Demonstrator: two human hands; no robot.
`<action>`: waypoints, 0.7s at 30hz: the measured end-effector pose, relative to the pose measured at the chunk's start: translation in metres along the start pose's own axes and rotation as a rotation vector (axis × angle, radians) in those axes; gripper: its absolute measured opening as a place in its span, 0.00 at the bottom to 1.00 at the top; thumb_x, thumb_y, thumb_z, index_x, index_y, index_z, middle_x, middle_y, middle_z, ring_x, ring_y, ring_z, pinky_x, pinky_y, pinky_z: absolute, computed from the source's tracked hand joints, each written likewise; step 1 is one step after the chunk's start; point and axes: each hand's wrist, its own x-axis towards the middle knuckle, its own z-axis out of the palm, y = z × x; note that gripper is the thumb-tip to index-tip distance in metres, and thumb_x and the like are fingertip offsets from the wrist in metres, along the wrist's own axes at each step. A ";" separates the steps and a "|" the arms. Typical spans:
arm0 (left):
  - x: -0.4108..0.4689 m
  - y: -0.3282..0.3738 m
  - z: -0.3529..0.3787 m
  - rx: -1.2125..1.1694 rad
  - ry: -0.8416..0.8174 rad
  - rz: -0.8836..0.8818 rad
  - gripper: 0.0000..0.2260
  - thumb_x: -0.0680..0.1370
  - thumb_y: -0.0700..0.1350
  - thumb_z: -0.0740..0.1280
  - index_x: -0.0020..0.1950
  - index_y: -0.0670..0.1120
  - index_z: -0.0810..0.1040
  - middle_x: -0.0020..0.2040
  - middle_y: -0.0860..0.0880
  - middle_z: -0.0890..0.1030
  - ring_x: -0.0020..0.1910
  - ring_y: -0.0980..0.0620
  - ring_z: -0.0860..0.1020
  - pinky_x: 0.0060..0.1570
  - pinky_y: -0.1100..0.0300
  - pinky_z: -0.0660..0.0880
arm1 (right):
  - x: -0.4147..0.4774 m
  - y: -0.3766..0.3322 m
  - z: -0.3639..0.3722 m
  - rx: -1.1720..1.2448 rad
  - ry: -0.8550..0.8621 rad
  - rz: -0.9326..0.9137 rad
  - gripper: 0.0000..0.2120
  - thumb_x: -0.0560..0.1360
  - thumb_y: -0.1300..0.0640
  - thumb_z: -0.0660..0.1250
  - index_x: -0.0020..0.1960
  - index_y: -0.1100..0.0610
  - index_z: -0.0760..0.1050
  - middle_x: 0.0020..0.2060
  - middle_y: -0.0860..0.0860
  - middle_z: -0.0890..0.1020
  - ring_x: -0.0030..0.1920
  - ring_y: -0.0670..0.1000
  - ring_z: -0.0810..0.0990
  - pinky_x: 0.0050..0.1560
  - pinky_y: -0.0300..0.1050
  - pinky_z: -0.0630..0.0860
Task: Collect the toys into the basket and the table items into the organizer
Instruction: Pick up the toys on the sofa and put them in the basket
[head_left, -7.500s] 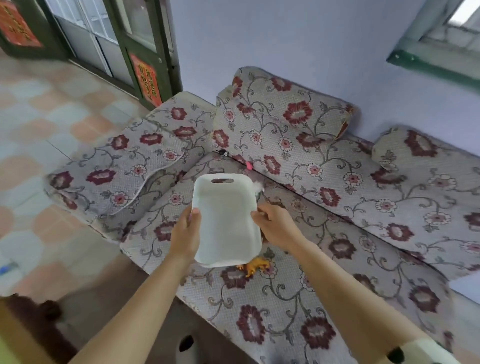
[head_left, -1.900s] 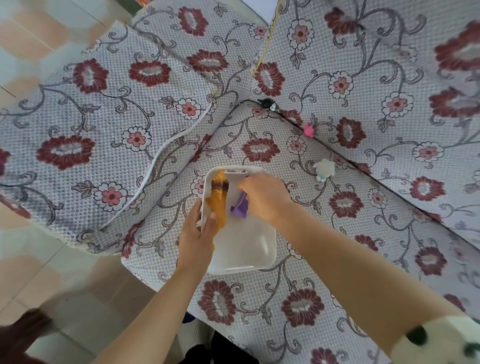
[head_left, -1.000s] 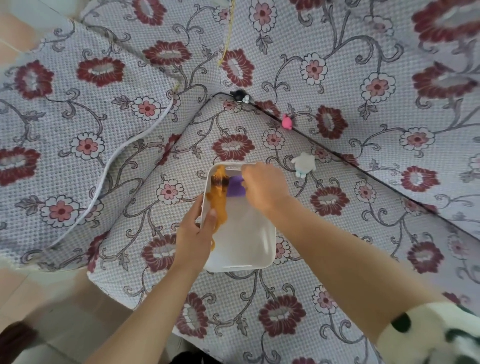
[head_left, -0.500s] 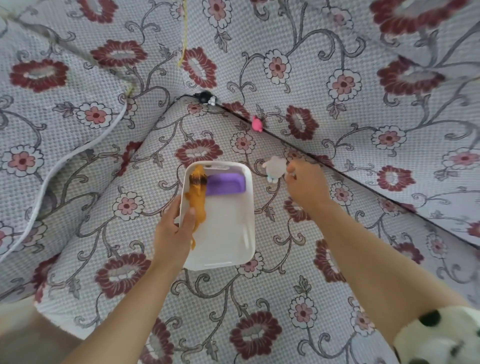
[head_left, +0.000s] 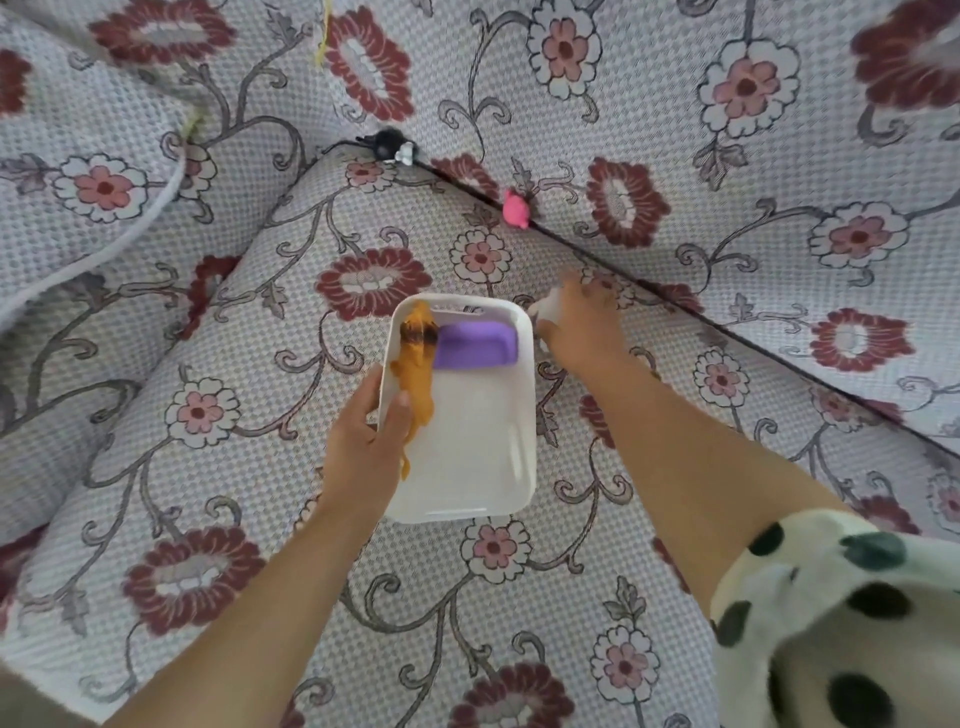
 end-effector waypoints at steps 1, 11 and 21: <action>0.001 -0.001 0.001 -0.002 -0.001 -0.006 0.14 0.81 0.47 0.62 0.66 0.46 0.75 0.31 0.62 0.81 0.26 0.63 0.75 0.23 0.69 0.69 | 0.002 0.000 0.003 0.001 -0.013 0.002 0.30 0.73 0.53 0.68 0.71 0.54 0.60 0.66 0.64 0.67 0.65 0.65 0.68 0.63 0.60 0.69; -0.002 0.020 -0.008 -0.010 0.045 -0.053 0.16 0.81 0.49 0.62 0.68 0.47 0.74 0.33 0.55 0.79 0.24 0.64 0.73 0.21 0.71 0.68 | -0.038 -0.019 -0.067 0.607 0.143 -0.009 0.29 0.65 0.62 0.73 0.63 0.54 0.68 0.53 0.48 0.73 0.46 0.46 0.75 0.33 0.32 0.70; -0.007 0.057 -0.013 0.008 0.026 -0.043 0.20 0.80 0.56 0.61 0.72 0.55 0.70 0.58 0.50 0.82 0.49 0.53 0.81 0.33 0.67 0.72 | -0.094 -0.055 -0.099 0.413 -0.091 -0.759 0.22 0.63 0.69 0.67 0.55 0.57 0.75 0.52 0.50 0.76 0.55 0.46 0.68 0.56 0.32 0.65</action>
